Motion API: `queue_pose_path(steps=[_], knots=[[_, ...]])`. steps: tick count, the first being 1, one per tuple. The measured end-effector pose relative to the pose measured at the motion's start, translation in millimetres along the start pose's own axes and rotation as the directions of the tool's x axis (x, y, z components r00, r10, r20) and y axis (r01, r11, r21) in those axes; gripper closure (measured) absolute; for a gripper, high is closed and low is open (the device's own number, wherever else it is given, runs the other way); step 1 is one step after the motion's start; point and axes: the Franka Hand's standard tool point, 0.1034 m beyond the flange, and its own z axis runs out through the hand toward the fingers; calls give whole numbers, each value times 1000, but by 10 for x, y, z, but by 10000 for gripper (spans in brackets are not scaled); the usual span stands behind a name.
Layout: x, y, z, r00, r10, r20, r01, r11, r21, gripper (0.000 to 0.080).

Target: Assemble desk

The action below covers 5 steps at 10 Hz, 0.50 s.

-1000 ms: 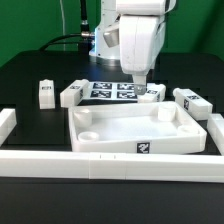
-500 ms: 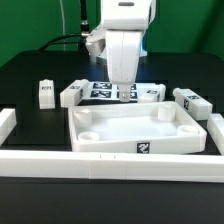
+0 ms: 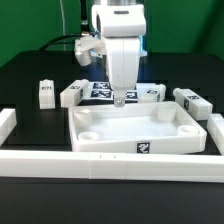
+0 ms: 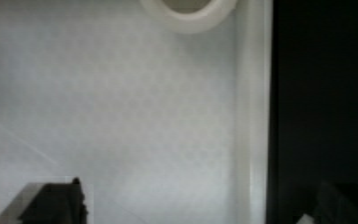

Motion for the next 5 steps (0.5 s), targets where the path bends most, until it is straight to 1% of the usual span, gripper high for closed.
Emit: queue_pose_path(steps=[1, 5], knots=[[-34, -40, 77, 1000, -9, -2, 9, 1000, 6, 150], [-108, -156, 298, 1000, 17, -16, -16, 999, 39, 150]])
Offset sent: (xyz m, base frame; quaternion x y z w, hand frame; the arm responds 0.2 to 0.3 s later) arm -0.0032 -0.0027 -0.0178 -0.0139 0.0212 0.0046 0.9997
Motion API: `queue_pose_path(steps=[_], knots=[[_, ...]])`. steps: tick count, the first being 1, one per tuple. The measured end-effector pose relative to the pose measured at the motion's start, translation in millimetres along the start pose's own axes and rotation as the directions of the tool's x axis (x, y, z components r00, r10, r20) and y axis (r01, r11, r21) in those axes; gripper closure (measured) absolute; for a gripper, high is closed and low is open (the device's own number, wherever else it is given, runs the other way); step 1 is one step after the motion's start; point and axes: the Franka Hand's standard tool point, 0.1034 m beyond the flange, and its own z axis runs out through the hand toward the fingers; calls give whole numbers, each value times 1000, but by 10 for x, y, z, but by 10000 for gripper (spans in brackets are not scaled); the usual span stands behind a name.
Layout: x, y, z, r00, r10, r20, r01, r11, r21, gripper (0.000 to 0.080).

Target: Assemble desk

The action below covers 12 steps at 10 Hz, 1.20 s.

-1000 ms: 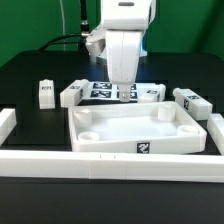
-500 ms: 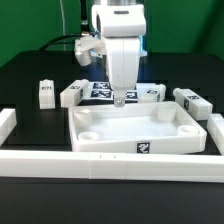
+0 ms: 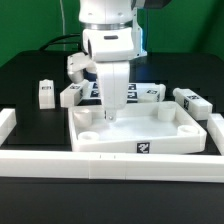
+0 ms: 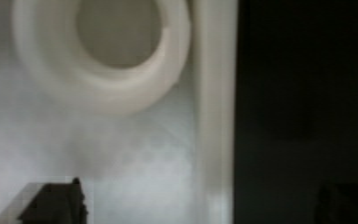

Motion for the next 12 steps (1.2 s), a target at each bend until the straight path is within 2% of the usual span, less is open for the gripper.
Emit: queue_pose_path(steps=[2, 3, 4, 5, 6, 7, 8, 9, 12], knots=[[-9, -11, 52, 1000, 20, -3, -19, 1000, 8, 150], [-9, -11, 52, 1000, 26, -3, -26, 1000, 8, 240], [-10, -13, 53, 1000, 26, -3, -26, 1000, 8, 376], [-10, -14, 54, 1000, 26, -3, -26, 1000, 9, 376], [-10, -14, 55, 1000, 26, -3, -26, 1000, 9, 559], [-10, -16, 55, 1000, 26, -3, -26, 1000, 9, 693], [-12, -4, 49, 1000, 26, -3, -26, 1000, 4, 693], [-12, -4, 49, 1000, 26, -3, -26, 1000, 3, 740], [-12, -4, 49, 1000, 26, -3, -26, 1000, 3, 740]])
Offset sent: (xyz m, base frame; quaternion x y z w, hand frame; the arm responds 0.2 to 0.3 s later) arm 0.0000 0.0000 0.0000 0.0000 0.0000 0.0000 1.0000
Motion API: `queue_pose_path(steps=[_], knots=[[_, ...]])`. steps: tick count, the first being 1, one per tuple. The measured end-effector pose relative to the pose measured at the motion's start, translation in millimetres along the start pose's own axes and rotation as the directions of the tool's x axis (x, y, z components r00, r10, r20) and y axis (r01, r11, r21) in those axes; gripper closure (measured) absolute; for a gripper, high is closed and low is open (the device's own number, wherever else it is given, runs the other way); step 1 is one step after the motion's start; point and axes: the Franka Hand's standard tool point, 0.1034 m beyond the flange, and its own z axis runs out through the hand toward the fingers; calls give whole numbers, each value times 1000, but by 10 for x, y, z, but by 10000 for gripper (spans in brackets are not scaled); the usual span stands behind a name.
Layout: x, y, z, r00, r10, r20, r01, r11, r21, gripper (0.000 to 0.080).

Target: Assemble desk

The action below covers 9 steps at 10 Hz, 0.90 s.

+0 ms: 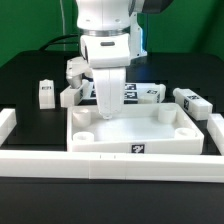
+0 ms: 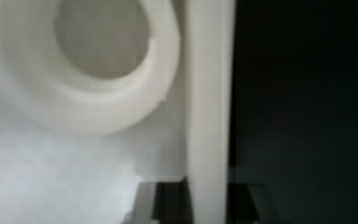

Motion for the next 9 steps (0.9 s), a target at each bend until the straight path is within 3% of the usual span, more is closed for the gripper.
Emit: queue_pose_path(steps=[3, 9], knots=[[20, 9, -1, 1000, 20, -1, -20, 1000, -1, 740], [388, 321, -1, 986, 168, -14, -168, 986, -16, 739]])
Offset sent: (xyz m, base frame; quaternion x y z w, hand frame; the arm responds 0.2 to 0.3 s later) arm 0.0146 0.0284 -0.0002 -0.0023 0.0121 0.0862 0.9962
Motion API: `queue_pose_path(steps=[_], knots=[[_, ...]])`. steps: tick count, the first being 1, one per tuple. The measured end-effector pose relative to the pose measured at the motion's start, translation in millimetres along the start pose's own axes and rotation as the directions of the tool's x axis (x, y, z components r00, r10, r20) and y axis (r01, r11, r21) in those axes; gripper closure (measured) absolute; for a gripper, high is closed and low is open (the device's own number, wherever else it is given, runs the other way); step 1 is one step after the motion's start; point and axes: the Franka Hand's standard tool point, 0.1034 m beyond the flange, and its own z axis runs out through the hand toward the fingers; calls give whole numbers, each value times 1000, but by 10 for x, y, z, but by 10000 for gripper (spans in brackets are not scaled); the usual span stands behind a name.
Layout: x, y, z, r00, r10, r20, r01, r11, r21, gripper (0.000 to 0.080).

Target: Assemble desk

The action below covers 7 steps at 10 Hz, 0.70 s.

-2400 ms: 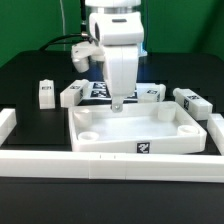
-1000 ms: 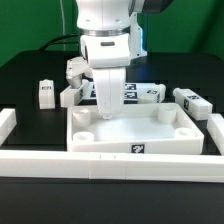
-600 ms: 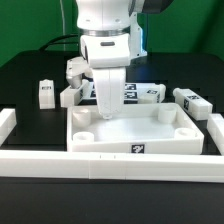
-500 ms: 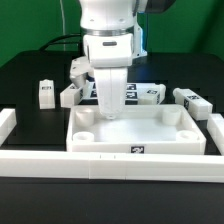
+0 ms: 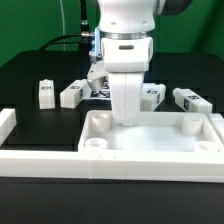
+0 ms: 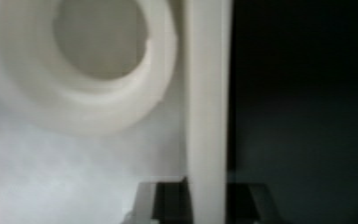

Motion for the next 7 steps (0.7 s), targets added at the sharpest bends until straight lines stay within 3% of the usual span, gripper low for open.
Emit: queue_pose_path(steps=[2, 4, 5, 6, 7], knots=[[53, 2, -1, 1000, 11, 7, -11, 1000, 15, 739], [52, 0, 1, 1000, 7, 7, -7, 1000, 15, 739], [48, 0, 1, 1000, 7, 7, -8, 1000, 15, 649], [46, 0, 1, 1000, 8, 7, -8, 1000, 15, 649], [22, 4, -12, 1000, 8, 8, -8, 1000, 14, 417]])
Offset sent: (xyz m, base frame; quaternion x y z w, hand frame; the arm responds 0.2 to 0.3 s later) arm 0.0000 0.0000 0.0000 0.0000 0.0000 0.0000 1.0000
